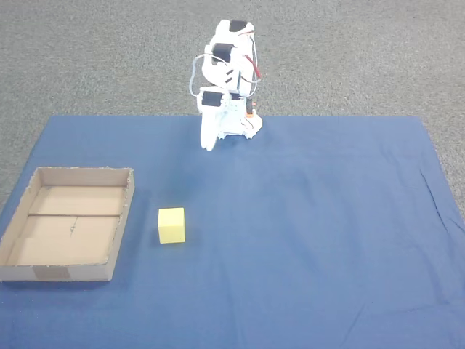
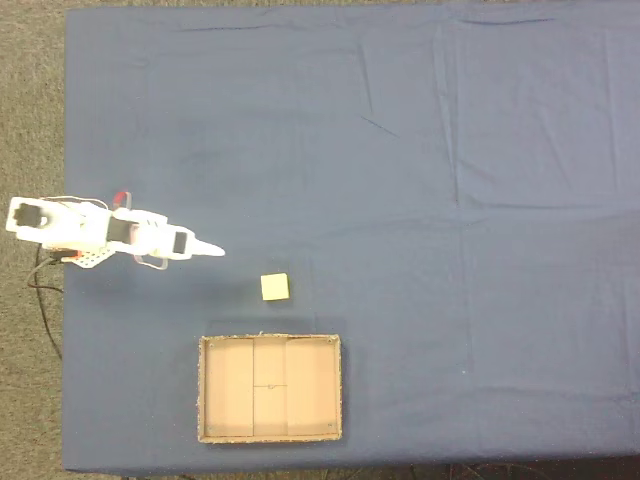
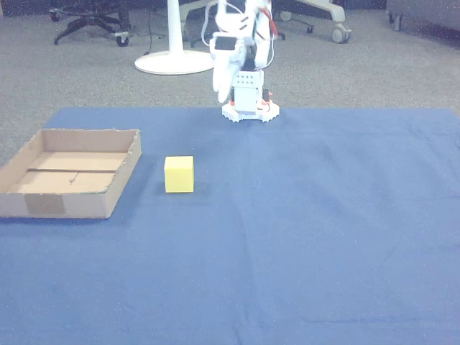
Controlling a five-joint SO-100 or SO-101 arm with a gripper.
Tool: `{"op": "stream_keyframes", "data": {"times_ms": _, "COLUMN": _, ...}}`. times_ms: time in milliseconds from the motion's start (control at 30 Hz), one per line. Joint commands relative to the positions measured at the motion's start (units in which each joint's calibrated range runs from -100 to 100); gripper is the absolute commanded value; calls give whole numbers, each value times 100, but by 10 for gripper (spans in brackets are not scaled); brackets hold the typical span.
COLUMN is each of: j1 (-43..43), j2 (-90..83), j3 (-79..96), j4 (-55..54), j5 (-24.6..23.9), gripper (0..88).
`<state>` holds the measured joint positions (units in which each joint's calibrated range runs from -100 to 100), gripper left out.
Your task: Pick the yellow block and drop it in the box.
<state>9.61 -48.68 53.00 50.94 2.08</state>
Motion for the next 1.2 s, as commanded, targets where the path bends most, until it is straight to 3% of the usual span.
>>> {"op": "stream_keyframes", "data": {"times_ms": 0, "j1": 380, "j2": 1926, "j3": -2594, "j4": 1061, "j5": 488, "gripper": 297}}
{"op": "stream_keyframes", "data": {"times_ms": 167, "j1": 820, "j2": 4518, "j3": -6503, "j4": 2955, "j5": 777, "gripper": 367}}
{"op": "stream_keyframes", "data": {"times_ms": 333, "j1": 922, "j2": 6763, "j3": -8911, "j4": 3145, "j5": 1158, "gripper": 379}}
{"op": "stream_keyframes", "data": {"times_ms": 567, "j1": 663, "j2": 8536, "j3": -9906, "j4": 3228, "j5": 1421, "gripper": 381}}
{"op": "stream_keyframes", "data": {"times_ms": 867, "j1": 631, "j2": 9389, "j3": -10223, "j4": 2864, "j5": 1607, "gripper": 367}}
{"op": "stream_keyframes", "data": {"times_ms": 1167, "j1": 655, "j2": 9802, "j3": -10431, "j4": 2550, "j5": 1661, "gripper": 266}}
